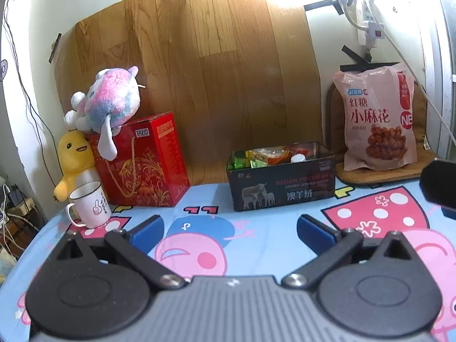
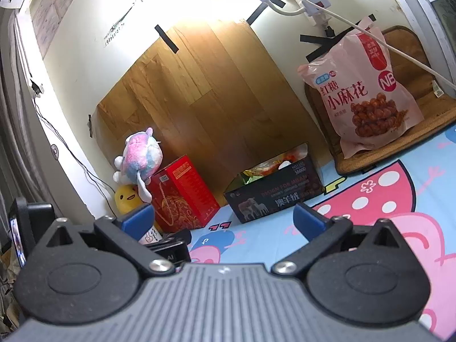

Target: Organize snacks

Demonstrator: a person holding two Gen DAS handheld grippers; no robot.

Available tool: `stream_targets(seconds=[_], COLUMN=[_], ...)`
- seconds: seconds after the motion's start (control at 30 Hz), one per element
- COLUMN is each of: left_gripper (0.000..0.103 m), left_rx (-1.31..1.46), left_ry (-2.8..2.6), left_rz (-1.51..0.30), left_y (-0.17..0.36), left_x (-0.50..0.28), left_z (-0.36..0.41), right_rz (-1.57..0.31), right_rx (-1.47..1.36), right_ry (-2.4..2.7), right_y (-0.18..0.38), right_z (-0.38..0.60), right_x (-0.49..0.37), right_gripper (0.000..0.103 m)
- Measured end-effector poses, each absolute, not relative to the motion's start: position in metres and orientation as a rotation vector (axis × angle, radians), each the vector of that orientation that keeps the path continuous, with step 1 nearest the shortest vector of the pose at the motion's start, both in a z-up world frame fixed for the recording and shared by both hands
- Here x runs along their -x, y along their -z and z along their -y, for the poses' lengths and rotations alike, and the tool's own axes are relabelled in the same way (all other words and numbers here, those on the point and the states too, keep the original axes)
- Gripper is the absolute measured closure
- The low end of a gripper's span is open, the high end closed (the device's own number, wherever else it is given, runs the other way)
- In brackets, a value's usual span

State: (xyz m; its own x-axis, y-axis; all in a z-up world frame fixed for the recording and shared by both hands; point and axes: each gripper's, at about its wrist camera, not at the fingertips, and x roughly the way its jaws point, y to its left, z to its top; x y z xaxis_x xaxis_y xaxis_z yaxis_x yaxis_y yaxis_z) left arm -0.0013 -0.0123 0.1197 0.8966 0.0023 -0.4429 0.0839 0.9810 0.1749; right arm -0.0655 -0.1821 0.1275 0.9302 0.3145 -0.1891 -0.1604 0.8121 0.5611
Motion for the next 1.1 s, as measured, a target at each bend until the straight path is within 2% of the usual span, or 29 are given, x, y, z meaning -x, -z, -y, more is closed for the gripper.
stream_targets(seconds=[1.1], left_gripper=[0.0], left_rx=[-0.201], left_ry=[0.051], left_rz=[-0.525], left_y=[-0.1097], left_x=[-0.003], left_z=[0.0138], right_rz=[-0.304], right_rx=[-0.578], right_ry=[-0.256], right_y=[-0.1224], right_z=[0.1797], right_x=[0.0636], right_gripper=[0.0])
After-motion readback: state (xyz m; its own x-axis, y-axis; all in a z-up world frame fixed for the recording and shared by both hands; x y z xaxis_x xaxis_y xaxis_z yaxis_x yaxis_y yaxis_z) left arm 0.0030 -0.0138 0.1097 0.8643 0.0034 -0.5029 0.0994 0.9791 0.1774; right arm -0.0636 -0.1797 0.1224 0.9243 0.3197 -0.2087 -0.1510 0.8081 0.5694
